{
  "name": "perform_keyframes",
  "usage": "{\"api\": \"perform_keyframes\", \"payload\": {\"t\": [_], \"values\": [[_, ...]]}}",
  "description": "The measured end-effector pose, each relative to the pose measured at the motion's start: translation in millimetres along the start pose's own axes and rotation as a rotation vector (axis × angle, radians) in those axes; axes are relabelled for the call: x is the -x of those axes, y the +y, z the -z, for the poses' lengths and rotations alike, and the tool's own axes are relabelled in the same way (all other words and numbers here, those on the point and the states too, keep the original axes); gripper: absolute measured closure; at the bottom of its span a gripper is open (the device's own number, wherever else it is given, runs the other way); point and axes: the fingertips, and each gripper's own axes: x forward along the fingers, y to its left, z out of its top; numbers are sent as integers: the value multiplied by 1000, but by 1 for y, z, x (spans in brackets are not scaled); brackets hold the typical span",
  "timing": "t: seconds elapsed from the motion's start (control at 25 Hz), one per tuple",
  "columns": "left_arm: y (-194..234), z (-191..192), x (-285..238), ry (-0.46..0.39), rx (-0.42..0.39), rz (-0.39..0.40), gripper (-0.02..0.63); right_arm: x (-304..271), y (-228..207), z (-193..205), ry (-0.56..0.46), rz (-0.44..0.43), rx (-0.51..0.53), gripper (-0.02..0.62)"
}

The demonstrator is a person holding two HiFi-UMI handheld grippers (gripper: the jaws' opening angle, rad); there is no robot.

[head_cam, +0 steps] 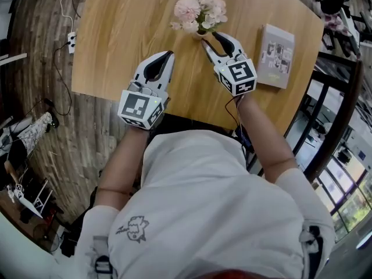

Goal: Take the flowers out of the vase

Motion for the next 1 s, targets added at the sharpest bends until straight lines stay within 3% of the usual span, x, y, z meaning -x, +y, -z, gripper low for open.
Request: {"api": "perform_keyframes", "payload": {"t": [0.48, 0.76, 1.0], "values": [[14, 16, -19, 36, 10, 32, 601, -40, -22, 11, 16, 34, -42, 431], [16, 18, -16, 36, 14, 33, 601, -42, -20, 8, 0, 59, -17, 516], [12, 15, -12, 22, 10, 30, 601, -36, -20, -1, -26, 62, -9, 532]]}}
